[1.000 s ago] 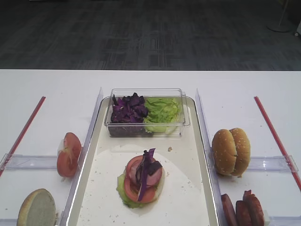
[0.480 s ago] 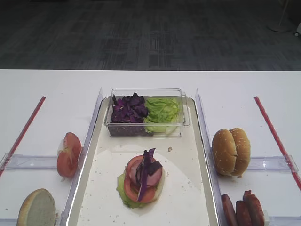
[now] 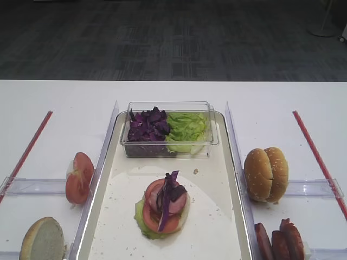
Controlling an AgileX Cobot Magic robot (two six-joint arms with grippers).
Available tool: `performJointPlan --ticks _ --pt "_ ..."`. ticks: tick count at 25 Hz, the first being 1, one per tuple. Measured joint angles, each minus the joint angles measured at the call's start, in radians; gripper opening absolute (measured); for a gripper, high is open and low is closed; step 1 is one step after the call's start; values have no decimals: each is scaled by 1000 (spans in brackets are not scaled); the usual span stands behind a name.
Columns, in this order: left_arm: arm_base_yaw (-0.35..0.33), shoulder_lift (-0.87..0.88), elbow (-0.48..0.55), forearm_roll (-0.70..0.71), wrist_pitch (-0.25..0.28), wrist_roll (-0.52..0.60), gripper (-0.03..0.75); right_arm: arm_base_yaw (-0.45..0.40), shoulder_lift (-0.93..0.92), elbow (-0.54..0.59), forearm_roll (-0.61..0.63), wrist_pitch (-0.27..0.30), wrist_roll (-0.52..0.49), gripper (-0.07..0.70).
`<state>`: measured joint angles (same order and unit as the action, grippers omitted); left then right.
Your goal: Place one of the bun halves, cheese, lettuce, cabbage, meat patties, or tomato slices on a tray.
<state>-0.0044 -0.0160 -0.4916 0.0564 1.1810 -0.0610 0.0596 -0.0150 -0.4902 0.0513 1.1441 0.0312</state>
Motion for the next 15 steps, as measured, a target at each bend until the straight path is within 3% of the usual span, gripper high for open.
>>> performJointPlan --ticks 15 --pt "0 0 2 0 0 0 620 0 0 0 0 0 0 692"
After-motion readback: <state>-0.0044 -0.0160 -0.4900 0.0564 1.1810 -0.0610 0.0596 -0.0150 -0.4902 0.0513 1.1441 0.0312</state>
